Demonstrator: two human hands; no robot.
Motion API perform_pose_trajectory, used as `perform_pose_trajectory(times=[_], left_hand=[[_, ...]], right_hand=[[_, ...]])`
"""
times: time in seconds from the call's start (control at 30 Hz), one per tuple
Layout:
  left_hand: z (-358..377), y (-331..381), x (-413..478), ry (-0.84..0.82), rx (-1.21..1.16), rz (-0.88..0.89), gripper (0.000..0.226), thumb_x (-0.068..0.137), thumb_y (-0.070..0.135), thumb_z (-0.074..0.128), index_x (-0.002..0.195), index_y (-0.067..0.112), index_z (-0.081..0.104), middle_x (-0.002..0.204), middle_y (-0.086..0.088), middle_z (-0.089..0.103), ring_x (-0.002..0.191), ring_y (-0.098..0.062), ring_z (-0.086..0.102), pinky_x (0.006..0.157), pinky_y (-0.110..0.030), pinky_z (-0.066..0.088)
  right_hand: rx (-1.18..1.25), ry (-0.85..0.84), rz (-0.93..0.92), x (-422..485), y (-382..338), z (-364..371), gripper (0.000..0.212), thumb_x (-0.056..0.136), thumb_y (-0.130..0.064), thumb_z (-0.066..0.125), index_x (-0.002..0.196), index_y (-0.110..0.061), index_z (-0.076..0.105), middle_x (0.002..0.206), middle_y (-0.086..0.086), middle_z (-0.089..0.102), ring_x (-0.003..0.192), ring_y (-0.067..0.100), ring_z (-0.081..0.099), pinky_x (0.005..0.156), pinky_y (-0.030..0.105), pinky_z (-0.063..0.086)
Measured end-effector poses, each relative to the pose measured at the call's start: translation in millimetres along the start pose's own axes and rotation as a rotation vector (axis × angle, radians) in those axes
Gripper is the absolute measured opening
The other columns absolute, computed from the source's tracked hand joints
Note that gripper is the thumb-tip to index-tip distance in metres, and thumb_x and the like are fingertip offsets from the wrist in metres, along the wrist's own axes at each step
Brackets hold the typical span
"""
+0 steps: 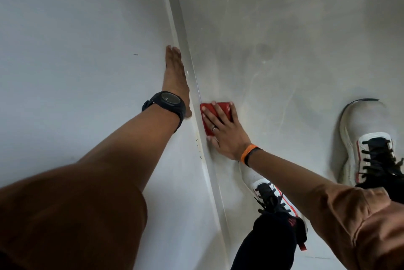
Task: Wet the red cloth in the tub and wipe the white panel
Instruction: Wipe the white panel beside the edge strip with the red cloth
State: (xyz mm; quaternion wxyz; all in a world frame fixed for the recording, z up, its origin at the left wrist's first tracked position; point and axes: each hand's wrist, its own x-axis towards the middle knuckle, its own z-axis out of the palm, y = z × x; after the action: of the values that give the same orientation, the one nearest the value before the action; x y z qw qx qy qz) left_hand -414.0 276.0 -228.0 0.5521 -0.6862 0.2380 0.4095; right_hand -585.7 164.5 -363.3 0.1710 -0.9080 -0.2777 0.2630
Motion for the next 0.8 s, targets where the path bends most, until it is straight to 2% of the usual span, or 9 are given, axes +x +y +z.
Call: perform_pose_trajectory(times=[0.13, 0.33, 0.47, 0.57, 0.7, 0.8], left_hand=[[1.5, 0.6, -0.3, 0.010, 0.000, -0.001, 0.131, 0.075, 0.098, 0.030, 0.162, 0.003, 0.003, 0.165, -0.031, -0.001, 0.154, -0.049, -0.001, 0.123, -0.067, -0.002], [1.3, 3.2, 1.9, 0.003, 0.015, 0.002, 0.134, 0.073, 0.099, 0.029, 0.161, 0.002, 0.001, 0.165, -0.031, 0.001, 0.154, -0.049, -0.002, 0.122, -0.068, -0.001], [1.0, 5.1, 1.4, -0.010, 0.006, 0.001, 0.134, 0.073, 0.099, 0.029, 0.161, 0.002, -0.001, 0.166, -0.030, 0.000, 0.154, -0.049, -0.003, 0.122, -0.068, -0.002], [-0.3, 3.3, -0.5, 0.002, 0.006, 0.003, 0.134, 0.075, 0.098, 0.030, 0.160, -0.001, -0.003, 0.165, -0.032, -0.002, 0.153, -0.050, -0.004, 0.122, -0.067, -0.003], [-1.3, -0.5, -1.1, -0.003, -0.010, 0.004, 0.133, 0.075, 0.097, 0.032, 0.161, 0.001, 0.001, 0.165, -0.032, -0.002, 0.154, -0.049, -0.003, 0.123, -0.066, -0.003], [-1.5, -0.7, -0.7, -0.015, -0.019, -0.001, 0.133, 0.075, 0.097, 0.033, 0.161, 0.001, 0.002, 0.165, -0.031, -0.002, 0.154, -0.048, -0.002, 0.123, -0.066, -0.003]], right_hand=[[-0.084, 0.014, -0.048, 9.0, 13.3, -1.2, 0.069, 0.104, -0.044, 0.033, 0.160, -0.017, 0.003, 0.170, 0.002, -0.002, 0.155, 0.033, -0.009, 0.121, 0.066, 0.008], [-0.089, 0.132, 0.082, 82.5, 33.8, -44.4, 0.070, 0.101, -0.046, 0.035, 0.160, -0.018, 0.008, 0.170, 0.001, 0.003, 0.155, 0.034, -0.003, 0.120, 0.068, 0.009], [-0.064, 0.102, 0.099, 112.0, 44.6, -67.3, 0.068, 0.101, -0.041, 0.033, 0.160, -0.019, 0.008, 0.170, 0.000, 0.002, 0.155, 0.034, -0.004, 0.120, 0.070, 0.005], [-0.040, 0.081, 0.113, 94.7, 33.6, -58.1, 0.069, 0.100, -0.037, 0.037, 0.160, -0.018, 0.010, 0.170, 0.002, 0.004, 0.155, 0.036, -0.002, 0.119, 0.071, 0.007], [-0.100, -0.012, 0.044, 27.7, 10.8, -21.1, 0.074, 0.098, -0.030, 0.044, 0.160, -0.017, 0.007, 0.170, 0.004, 0.000, 0.154, 0.038, -0.004, 0.119, 0.070, 0.009], [-0.140, -0.053, -0.012, 9.1, 14.9, -11.4, 0.077, 0.099, -0.034, 0.045, 0.160, -0.018, 0.001, 0.169, 0.004, -0.006, 0.154, 0.037, -0.009, 0.119, 0.069, 0.008]])
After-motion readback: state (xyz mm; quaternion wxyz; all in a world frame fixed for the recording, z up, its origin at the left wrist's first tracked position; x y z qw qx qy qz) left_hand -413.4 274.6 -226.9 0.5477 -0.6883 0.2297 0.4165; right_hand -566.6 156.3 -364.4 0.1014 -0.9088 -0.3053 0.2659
